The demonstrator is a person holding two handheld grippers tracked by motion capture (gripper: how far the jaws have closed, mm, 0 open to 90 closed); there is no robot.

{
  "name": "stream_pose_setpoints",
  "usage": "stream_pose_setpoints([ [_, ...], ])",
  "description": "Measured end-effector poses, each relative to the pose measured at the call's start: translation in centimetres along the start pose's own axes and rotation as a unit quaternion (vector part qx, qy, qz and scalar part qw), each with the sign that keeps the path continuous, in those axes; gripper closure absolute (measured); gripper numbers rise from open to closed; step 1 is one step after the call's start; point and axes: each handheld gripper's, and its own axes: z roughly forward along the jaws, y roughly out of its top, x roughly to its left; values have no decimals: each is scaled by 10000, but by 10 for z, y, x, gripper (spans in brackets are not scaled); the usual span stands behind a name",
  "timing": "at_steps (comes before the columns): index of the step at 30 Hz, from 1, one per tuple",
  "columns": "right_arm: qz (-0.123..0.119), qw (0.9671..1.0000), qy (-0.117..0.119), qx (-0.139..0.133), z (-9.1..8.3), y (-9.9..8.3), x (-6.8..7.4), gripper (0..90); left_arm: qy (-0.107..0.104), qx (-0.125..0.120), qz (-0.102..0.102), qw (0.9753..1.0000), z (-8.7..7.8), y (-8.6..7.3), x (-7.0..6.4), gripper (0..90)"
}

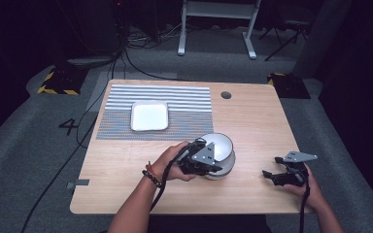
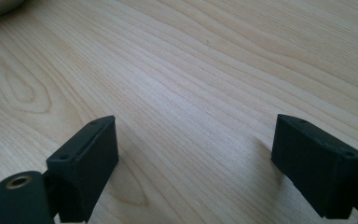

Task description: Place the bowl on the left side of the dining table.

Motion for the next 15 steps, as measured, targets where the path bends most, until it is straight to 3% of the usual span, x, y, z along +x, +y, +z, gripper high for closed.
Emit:
stream_pose_setpoints([
  [6,-8,10000,-2,3,0,0,0,148,115,5,-6,9999,-6,-3,4,814],
  [15,-3,10000,0,5,0,0,0,148,344,-74,-259,9990,-19,-13,10,814],
])
